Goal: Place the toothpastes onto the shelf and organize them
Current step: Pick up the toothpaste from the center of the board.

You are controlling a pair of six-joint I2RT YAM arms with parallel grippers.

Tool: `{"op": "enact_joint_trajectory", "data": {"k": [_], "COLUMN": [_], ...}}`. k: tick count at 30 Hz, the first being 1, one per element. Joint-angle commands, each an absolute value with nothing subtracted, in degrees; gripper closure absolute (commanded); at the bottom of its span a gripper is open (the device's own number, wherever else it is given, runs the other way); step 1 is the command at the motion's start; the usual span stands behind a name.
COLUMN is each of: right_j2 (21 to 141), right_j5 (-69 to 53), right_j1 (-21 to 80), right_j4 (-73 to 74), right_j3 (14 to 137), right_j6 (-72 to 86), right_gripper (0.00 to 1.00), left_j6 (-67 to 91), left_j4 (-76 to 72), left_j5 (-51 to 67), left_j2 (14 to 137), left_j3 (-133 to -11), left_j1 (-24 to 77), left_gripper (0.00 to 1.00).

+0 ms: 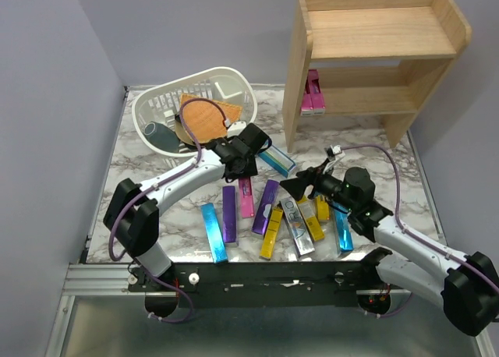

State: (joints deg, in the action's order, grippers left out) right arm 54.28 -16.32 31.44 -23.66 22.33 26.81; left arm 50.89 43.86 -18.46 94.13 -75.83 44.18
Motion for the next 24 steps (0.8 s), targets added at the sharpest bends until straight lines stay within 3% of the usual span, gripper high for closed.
{"op": "enact_joint_trajectory", "data": {"k": [1, 12, 17, 24], "right_j2": [55.19, 56.24, 62.39, 69.51], "right_j5": [-16.35, 5.69, 19.56, 33.83], "right_j1": [35.24, 54.56, 64.93, 71.1], "right_j4": [-29.53, -30.77, -29.97, -31.64], "right_j3": [21.27, 23.02, 26.19, 29.35], "right_j6": [24.52, 8.02, 0.54, -5.1], "right_gripper": [0.07, 0.06, 0.06, 0.06], "left_j6": [56.59, 62.31, 63.37, 63.46], "left_j4": [43.42, 46.05, 45.27, 44.74], "left_j5": [-21.09, -20.39, -18.81, -18.37], "left_j2": [90.09, 90.17, 90.62, 90.18], "left_j3": [-76.81, -80.33, -80.33, -80.77], "left_j1": [42.28, 40.78, 40.43, 40.52], "left_gripper": [0.74, 0.74, 0.75, 0.75]}}
